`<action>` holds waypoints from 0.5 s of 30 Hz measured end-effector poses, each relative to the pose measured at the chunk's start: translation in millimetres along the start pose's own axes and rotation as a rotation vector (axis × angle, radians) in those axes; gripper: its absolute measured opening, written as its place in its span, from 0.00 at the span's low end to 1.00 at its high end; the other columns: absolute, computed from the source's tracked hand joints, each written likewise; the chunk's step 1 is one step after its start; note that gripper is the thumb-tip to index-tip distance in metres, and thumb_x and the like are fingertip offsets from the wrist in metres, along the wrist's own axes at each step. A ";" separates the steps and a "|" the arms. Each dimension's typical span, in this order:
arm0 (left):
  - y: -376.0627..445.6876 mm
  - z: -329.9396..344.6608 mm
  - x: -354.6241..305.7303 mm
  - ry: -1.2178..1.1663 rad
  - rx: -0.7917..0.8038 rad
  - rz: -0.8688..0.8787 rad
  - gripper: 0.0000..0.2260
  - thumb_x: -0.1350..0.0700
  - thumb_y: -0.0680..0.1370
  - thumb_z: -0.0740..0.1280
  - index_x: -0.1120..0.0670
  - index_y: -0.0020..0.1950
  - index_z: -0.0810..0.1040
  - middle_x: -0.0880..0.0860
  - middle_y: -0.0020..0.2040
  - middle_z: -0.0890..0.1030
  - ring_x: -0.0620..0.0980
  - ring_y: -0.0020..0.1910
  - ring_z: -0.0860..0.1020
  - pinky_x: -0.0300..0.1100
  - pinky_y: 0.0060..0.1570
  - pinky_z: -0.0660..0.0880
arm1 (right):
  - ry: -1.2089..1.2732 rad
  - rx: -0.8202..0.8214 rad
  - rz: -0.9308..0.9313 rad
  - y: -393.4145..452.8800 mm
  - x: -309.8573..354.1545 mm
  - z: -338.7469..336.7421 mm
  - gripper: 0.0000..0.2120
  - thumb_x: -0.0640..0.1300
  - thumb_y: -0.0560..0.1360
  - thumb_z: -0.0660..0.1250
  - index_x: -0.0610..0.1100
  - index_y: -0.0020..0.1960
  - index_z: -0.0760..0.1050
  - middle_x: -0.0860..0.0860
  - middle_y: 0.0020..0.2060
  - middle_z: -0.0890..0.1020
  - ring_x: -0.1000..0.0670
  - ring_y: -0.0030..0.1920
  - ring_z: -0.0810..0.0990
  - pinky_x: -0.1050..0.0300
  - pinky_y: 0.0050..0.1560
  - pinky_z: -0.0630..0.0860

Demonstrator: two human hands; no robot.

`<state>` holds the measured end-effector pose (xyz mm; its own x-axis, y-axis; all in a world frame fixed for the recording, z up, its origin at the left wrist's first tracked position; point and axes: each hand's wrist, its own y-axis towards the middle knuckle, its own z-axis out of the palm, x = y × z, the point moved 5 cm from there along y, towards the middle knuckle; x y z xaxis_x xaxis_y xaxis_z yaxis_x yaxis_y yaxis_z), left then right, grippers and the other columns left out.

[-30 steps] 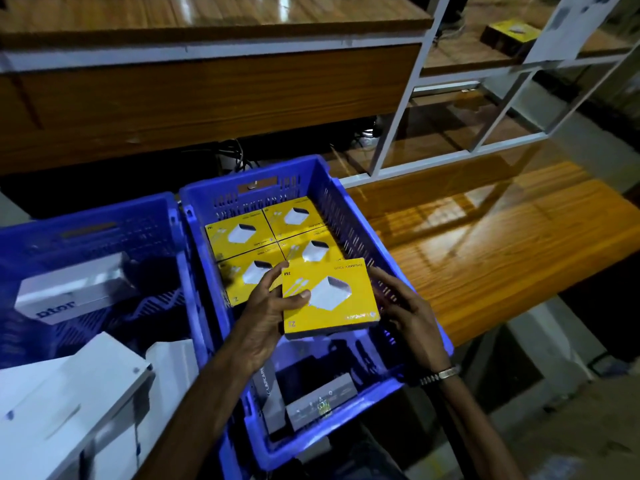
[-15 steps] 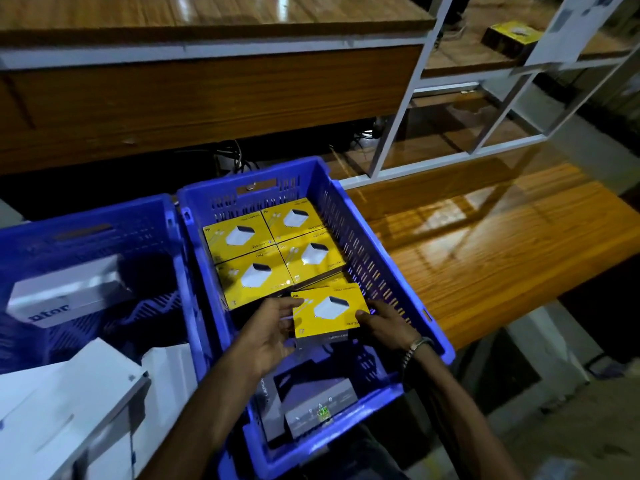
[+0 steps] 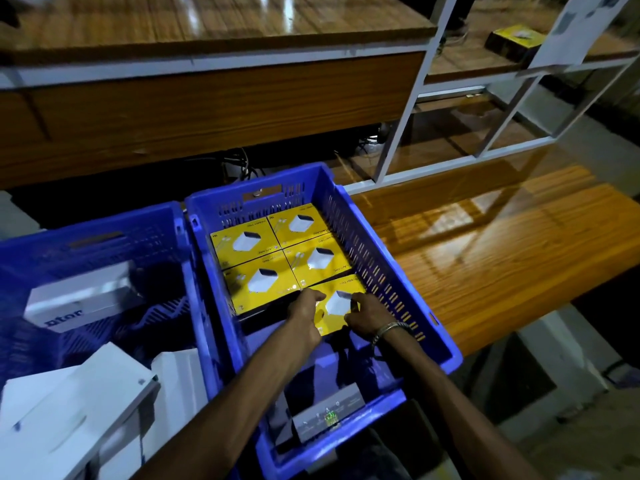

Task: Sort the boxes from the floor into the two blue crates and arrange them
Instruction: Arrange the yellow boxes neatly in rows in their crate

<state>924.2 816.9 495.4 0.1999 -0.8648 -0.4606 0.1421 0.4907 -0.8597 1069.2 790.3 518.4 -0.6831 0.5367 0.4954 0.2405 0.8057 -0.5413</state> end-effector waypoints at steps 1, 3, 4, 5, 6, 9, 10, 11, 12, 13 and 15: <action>0.9 -1.4 0.9 -0.028 -0.023 0.019 0.19 0.56 0.68 0.70 0.60 0.58 0.81 0.62 0.62 0.81 0.61 0.53 0.80 0.56 0.49 0.79 | -0.015 -0.008 -0.008 -1.8 4.9 -2.8 0.29 0.40 0.70 0.68 0.40 0.72 0.74 0.42 0.56 0.76 0.41 0.49 0.79 0.53 0.50 0.76; -15.5 0.0 -3.0 -0.032 -0.050 0.052 0.28 0.56 0.63 0.69 0.62 0.63 0.80 0.64 0.62 0.83 0.61 0.47 0.80 0.53 0.40 0.80 | -0.048 -0.019 -0.013 -3.7 9.5 -3.7 0.25 0.37 0.72 0.67 0.39 0.69 0.76 0.39 0.66 0.72 0.37 0.58 0.80 0.52 0.53 0.75; -12.3 0.7 -2.6 -0.035 -0.044 0.054 0.28 0.56 0.64 0.69 0.62 0.64 0.80 0.64 0.61 0.83 0.61 0.45 0.80 0.51 0.37 0.80 | -0.073 -0.022 -0.013 -5.4 10.4 -3.6 0.23 0.36 0.71 0.67 0.39 0.67 0.76 0.38 0.69 0.69 0.36 0.61 0.79 0.50 0.56 0.76; -6.3 0.3 -1.9 -0.046 -0.035 0.060 0.27 0.56 0.65 0.70 0.62 0.64 0.80 0.63 0.60 0.82 0.61 0.45 0.80 0.50 0.36 0.80 | -0.087 -0.015 -0.010 -5.9 9.1 -2.3 0.22 0.36 0.71 0.68 0.39 0.65 0.77 0.38 0.69 0.68 0.35 0.62 0.79 0.48 0.59 0.77; -9.7 0.4 -2.6 -0.043 -0.048 0.047 0.28 0.56 0.64 0.71 0.61 0.63 0.80 0.63 0.59 0.82 0.62 0.46 0.81 0.50 0.38 0.81 | -0.088 -0.015 -0.015 -6.6 8.2 -1.1 0.20 0.36 0.71 0.68 0.38 0.64 0.78 0.37 0.69 0.69 0.35 0.62 0.79 0.46 0.61 0.77; -5.9 2.3 -0.6 -0.060 0.018 0.028 0.39 0.55 0.52 0.73 0.60 0.65 0.81 0.61 0.62 0.82 0.65 0.54 0.82 0.54 0.42 0.82 | -0.018 -0.133 -0.072 -9.4 8.9 -2.8 0.11 0.35 0.73 0.69 0.42 0.54 0.80 0.41 0.69 0.75 0.39 0.64 0.80 0.52 0.61 0.77; 4.4 2.5 2.0 -0.062 0.037 0.036 0.39 0.55 0.53 0.73 0.60 0.66 0.81 0.60 0.61 0.82 0.64 0.55 0.82 0.52 0.40 0.82 | 0.016 -0.182 -0.102 -11.1 10.2 -3.5 0.12 0.36 0.74 0.70 0.46 0.56 0.80 0.44 0.70 0.76 0.41 0.66 0.79 0.54 0.61 0.75; 10.7 2.2 4.7 -0.080 0.039 0.027 0.39 0.54 0.53 0.73 0.59 0.66 0.81 0.59 0.63 0.81 0.63 0.58 0.81 0.50 0.37 0.81 | 0.046 -0.202 -0.129 -11.6 12.0 -3.1 0.15 0.37 0.75 0.70 0.45 0.61 0.80 0.46 0.70 0.77 0.44 0.68 0.78 0.57 0.63 0.73; 3.4 3.3 2.3 -0.069 0.043 0.021 0.39 0.53 0.53 0.73 0.58 0.65 0.82 0.58 0.65 0.80 0.62 0.63 0.80 0.49 0.37 0.80 | 0.055 -0.193 -0.147 -13.3 15.1 -3.2 0.16 0.39 0.76 0.70 0.43 0.63 0.81 0.48 0.71 0.77 0.46 0.69 0.77 0.59 0.65 0.71; -3.3 4.0 -0.4 -0.087 0.031 0.011 0.38 0.52 0.54 0.73 0.57 0.65 0.82 0.57 0.67 0.79 0.62 0.65 0.79 0.50 0.37 0.80 | 0.067 -0.182 -0.163 -12.8 15.9 -2.3 0.16 0.40 0.77 0.71 0.42 0.64 0.81 0.49 0.70 0.78 0.47 0.70 0.77 0.61 0.66 0.70; -10.3 6.3 -1.7 -0.101 0.048 0.003 0.32 0.50 0.61 0.71 0.59 0.64 0.81 0.60 0.64 0.82 0.63 0.57 0.82 0.51 0.41 0.81 | 0.084 -0.202 -0.179 -13.4 17.2 -7.5 0.16 0.41 0.77 0.71 0.41 0.65 0.81 0.47 0.68 0.80 0.46 0.67 0.79 0.61 0.64 0.70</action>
<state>928.5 814.0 506.4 0.2966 -0.8494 -0.4365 0.1875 0.5000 -0.8455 1059.4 790.6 539.3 -0.6697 0.3934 0.6299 0.2596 0.9187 -0.2977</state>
